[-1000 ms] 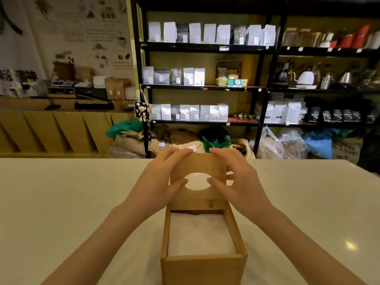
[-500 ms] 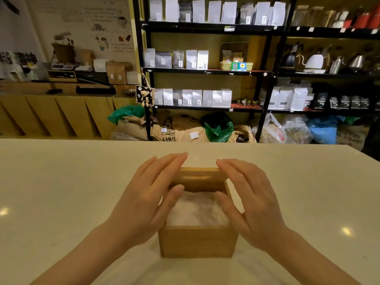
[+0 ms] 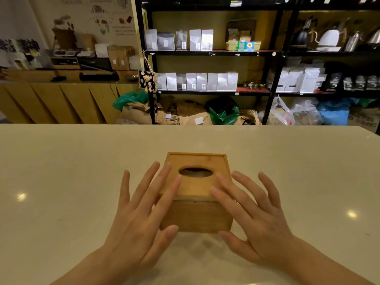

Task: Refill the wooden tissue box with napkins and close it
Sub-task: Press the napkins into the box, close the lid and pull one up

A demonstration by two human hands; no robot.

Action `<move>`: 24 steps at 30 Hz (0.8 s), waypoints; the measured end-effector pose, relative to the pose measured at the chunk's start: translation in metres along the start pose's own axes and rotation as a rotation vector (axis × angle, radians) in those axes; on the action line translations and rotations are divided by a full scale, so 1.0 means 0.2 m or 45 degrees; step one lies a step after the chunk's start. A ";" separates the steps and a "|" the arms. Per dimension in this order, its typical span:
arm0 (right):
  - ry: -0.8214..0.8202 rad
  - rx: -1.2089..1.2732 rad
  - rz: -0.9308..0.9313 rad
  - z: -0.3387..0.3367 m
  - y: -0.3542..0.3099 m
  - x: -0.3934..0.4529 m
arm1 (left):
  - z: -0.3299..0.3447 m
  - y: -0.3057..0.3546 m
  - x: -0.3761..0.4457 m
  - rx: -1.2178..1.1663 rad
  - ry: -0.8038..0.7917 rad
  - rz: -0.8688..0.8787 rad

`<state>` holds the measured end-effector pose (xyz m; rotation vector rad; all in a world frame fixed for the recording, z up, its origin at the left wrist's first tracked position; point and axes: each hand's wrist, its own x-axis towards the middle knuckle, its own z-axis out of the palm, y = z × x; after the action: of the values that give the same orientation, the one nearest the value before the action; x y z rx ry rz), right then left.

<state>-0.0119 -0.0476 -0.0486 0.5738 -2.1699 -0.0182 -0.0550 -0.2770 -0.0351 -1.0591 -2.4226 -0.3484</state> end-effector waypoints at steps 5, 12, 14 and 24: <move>-0.013 0.026 0.006 -0.01 -0.01 -0.01 | 0.01 0.01 -0.01 -0.046 0.034 0.019; -0.058 0.038 0.039 -0.01 -0.01 -0.01 | 0.02 0.02 -0.03 -0.110 0.026 0.027; -0.068 0.040 0.042 -0.02 -0.01 0.00 | 0.02 0.02 -0.04 -0.117 0.017 0.024; -0.114 0.149 -0.009 -0.10 0.03 0.13 | -0.09 -0.04 0.07 -0.317 0.118 0.111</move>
<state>-0.0127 -0.0487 -0.0165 0.6582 -2.2668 0.0811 -0.0640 -0.2805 -0.0126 -1.2204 -2.2845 -0.6675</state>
